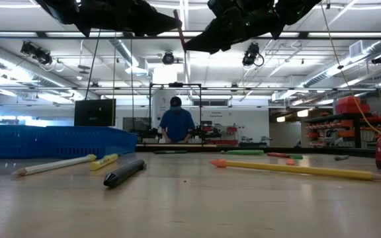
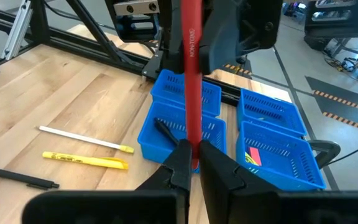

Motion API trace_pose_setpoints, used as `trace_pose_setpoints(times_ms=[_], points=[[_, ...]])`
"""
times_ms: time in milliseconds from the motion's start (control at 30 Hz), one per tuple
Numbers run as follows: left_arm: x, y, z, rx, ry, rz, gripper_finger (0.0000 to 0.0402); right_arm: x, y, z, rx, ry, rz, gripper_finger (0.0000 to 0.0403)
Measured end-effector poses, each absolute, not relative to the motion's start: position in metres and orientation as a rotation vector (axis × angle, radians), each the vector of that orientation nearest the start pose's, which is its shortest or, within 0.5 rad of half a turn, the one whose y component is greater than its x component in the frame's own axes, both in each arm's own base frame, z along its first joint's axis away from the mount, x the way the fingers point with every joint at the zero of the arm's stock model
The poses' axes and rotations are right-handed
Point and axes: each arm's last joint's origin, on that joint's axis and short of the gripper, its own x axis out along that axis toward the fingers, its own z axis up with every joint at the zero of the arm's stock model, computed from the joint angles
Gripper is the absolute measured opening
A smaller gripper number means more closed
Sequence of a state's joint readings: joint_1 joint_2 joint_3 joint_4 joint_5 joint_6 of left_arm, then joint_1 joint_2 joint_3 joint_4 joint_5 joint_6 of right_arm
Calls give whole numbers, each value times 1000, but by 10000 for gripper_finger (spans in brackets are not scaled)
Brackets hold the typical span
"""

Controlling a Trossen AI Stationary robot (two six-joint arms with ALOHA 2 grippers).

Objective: Sort crayons/erasers/pens/pencils in bins
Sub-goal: Put the red crayon into the top left blue bin

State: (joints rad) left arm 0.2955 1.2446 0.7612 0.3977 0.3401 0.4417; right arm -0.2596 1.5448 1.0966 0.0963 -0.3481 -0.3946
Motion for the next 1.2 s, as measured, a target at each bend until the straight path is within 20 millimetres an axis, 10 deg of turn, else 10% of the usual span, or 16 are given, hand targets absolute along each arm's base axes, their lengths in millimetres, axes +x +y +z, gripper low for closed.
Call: trace_pose_setpoints(times_ms=[800, 1200], points=[[263, 84, 279, 463, 181, 147, 41, 334, -88, 271, -248, 474, 4, 54], [240, 116, 257, 486, 569, 475, 31, 324, -88, 253, -80, 642, -21, 68]])
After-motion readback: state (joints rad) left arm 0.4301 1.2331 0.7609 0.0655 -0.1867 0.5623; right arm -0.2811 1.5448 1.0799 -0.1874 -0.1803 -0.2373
